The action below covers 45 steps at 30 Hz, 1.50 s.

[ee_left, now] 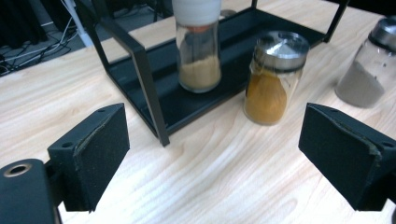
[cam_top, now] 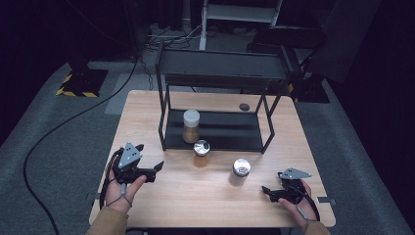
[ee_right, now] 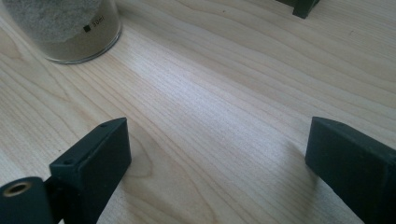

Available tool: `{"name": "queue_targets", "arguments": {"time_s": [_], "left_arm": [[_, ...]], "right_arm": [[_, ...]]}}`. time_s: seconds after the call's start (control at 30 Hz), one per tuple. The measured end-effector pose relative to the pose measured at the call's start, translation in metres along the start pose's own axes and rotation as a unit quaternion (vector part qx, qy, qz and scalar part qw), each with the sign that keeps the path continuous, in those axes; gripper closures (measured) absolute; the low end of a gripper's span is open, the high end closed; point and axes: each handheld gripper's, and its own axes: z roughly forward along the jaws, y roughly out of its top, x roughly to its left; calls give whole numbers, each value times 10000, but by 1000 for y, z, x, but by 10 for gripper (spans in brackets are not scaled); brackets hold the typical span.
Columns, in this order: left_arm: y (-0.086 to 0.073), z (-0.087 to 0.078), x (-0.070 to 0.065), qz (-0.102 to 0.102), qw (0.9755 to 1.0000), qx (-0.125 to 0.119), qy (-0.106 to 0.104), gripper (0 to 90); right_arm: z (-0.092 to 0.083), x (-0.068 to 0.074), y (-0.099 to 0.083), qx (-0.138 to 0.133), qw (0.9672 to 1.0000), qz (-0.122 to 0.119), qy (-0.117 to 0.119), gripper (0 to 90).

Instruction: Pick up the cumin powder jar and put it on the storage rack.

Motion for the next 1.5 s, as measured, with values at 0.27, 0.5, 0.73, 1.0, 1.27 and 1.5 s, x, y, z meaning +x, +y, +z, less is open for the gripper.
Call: {"name": "queue_targets", "arguments": {"time_s": [0.27, 0.5, 0.73, 1.0, 1.27, 1.5], "left_arm": [[-28, -3, -1, -59, 9999, 82, 137, 84], [-42, 2, -4, -113, 9996, 196, 165, 84], [-51, 12, -8, -179, 9991, 360, 124, 84], [-56, 23, -11, -159, 9980, 606, 92, 83], [-59, 30, -9, -185, 9963, 842, 64, 78], [-61, 34, -7, -202, 9948, 994, 24, 61]], "right_arm": [[0, 0, 0, 0, 10000, 1, -1, 69], [0, 0, 0, 0, 10000, 3, -2, 69], [0, 0, 0, 0, 10000, 3, -1, 70], [0, 0, 0, 0, 10000, 3, -2, 70], [0, 0, 0, -1, 10000, 2, -2, 70], [0, 0, 0, -1, 10000, 3, -3, 70]]}}
